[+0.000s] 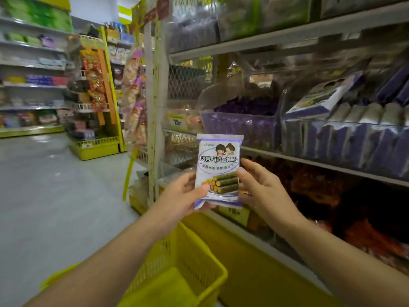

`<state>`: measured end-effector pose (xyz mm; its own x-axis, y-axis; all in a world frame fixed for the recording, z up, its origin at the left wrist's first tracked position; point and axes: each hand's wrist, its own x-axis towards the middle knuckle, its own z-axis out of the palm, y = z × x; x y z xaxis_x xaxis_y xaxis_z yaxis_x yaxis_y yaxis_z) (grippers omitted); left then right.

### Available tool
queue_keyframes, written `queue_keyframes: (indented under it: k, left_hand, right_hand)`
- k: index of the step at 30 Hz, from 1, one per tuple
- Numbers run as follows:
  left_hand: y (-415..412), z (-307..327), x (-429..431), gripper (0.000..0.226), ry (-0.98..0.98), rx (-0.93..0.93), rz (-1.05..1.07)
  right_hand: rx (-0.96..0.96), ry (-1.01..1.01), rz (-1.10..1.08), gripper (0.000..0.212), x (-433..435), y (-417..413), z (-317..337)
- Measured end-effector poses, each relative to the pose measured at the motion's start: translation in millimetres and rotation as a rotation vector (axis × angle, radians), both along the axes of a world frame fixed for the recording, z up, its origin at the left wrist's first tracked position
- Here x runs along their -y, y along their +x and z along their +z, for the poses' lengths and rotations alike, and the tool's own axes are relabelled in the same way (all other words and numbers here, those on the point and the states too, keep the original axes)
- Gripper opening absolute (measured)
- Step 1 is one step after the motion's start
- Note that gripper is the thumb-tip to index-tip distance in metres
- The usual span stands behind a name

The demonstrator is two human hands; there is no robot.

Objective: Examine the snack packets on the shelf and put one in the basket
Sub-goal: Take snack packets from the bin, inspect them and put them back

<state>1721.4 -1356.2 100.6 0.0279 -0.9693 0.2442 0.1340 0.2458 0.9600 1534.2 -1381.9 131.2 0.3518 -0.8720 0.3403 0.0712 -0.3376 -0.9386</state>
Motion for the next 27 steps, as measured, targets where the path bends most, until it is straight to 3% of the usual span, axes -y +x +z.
queue_keyframes:
  k: [4, 9, 17, 23, 27]
  left_hand:
    - [21.3, -33.9, -10.6, 0.049, 0.075, 0.067, -0.037]
    - [27.6, -53.9, -9.8, 0.028, 0.140, 0.159, 0.030]
    - [21.3, -55.4, -4.9, 0.016, 0.119, -0.033, 0.223]
    - [13.6, -58.7, -8.7, 0.037, 0.158, -0.102, 0.143]
    - [4.6, -59.2, -10.8, 0.033, 0.251, -0.166, 0.104]
  right_hand:
    - [0.163, 0.268, 0.140, 0.021, 9.9, 30.7, -30.4]
    - [0.119, 0.312, 0.158, 0.016, 22.4, 37.9, -63.9]
    - [-0.097, 0.308, 0.258, 0.019, 21.5, 36.5, -90.6]
    - [0.067, 0.372, 0.213, 0.033, 17.7, 32.6, -81.5]
    - [0.156, 0.479, 0.203, 0.040, 13.2, 29.9, -77.3]
